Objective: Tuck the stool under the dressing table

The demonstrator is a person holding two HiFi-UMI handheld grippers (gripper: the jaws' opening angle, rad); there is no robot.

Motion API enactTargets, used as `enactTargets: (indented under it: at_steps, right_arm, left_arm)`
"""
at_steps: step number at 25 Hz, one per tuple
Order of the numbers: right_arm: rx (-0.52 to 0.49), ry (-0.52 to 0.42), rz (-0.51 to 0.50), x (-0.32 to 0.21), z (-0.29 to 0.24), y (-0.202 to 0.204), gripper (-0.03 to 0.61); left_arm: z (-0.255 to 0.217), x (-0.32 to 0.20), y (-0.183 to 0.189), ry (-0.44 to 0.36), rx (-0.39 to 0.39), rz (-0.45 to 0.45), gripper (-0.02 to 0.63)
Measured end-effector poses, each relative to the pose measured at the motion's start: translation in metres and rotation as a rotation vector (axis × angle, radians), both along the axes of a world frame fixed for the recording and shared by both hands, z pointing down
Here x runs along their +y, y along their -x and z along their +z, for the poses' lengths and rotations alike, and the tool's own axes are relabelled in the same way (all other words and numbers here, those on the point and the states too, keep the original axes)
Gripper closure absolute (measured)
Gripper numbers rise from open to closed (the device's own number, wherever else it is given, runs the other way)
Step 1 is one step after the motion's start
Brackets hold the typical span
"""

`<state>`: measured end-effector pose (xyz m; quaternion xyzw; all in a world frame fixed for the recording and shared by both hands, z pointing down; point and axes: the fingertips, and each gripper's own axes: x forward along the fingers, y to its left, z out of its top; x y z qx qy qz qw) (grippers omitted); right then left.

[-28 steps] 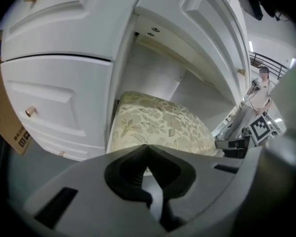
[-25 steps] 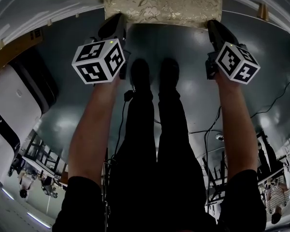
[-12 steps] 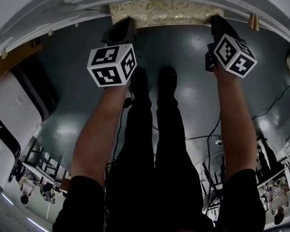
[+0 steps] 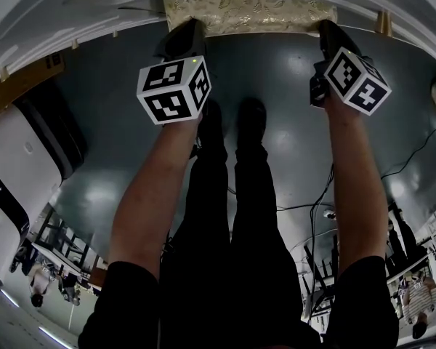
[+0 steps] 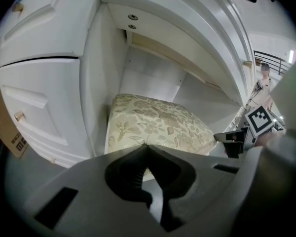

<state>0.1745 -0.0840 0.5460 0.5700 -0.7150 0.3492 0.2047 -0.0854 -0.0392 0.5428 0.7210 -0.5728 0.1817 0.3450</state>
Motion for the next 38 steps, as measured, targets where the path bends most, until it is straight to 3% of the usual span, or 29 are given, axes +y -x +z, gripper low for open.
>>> enactTargets:
  at_steps: [9, 19, 22, 25, 31, 38]
  right_arm:
    - [-0.029, 0.01, -0.056, -0.009, 0.002, 0.018, 0.546]
    - [-0.022, -0.066, -0.088, -0.018, -0.007, 0.022, 0.545]
    - [0.038, -0.093, -0.156, -0.011, -0.012, 0.022, 0.545]
    - [0.026, -0.092, -0.167, -0.004, -0.014, 0.026, 0.545]
    - [0.011, -0.053, -0.214, 0.013, -0.007, 0.056, 0.546]
    - [-0.034, -0.028, -0.168, 0.0, 0.001, 0.065, 0.546]
  left_arm:
    - [0.0, -0.033, 0.021, -0.012, -0.015, -0.067, 0.607]
    - [-0.011, -0.047, 0.029, -0.074, -0.005, -0.076, 0.607]
    - [-0.014, -0.037, 0.029, -0.092, -0.009, -0.062, 0.607]
    - [-0.015, -0.026, 0.025, -0.088, -0.003, -0.039, 0.607]
    - [-0.002, -0.015, -0.002, -0.062, -0.068, 0.099, 0.607]
    - [0.004, -0.03, -0.006, -0.043, -0.07, 0.085, 0.607]
